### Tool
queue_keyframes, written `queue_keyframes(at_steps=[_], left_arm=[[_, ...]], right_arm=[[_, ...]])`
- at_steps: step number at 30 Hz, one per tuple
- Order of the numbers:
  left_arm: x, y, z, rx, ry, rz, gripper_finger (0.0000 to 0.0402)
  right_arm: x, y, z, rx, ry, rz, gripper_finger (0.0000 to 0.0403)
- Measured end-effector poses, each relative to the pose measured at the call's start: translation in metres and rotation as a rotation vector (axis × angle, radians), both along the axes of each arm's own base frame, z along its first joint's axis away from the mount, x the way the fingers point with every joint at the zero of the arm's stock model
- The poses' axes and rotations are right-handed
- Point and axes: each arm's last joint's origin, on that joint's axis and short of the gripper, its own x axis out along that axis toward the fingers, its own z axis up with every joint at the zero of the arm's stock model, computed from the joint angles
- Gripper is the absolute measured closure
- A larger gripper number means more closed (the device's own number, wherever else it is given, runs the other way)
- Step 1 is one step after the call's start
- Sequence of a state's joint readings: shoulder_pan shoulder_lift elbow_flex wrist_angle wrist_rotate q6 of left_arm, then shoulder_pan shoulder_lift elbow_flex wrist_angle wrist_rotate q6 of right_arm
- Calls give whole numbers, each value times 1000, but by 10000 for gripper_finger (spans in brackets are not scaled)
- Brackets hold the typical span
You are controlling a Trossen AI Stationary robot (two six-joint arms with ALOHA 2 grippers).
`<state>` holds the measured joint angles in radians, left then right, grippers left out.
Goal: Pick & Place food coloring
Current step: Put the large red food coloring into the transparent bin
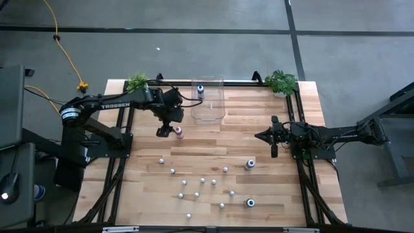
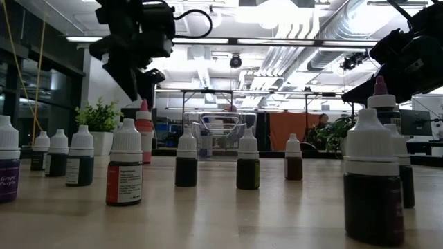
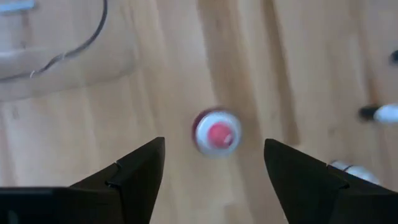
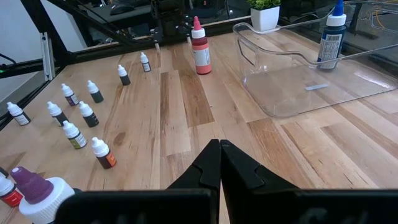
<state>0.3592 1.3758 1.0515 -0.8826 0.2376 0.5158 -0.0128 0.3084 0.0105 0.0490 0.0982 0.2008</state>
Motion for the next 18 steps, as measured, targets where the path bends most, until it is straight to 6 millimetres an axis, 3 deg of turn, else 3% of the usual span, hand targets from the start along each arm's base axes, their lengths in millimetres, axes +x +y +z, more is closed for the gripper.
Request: queue_keyframes(at_steps=[7,18], left_arm=[[3,0,1,-13,-30,8,131],[12,-2,-14,-24,42,23,131]], right_arm=[[0,0,0,0,0,0,402],[0,0,0,0,0,1,402]])
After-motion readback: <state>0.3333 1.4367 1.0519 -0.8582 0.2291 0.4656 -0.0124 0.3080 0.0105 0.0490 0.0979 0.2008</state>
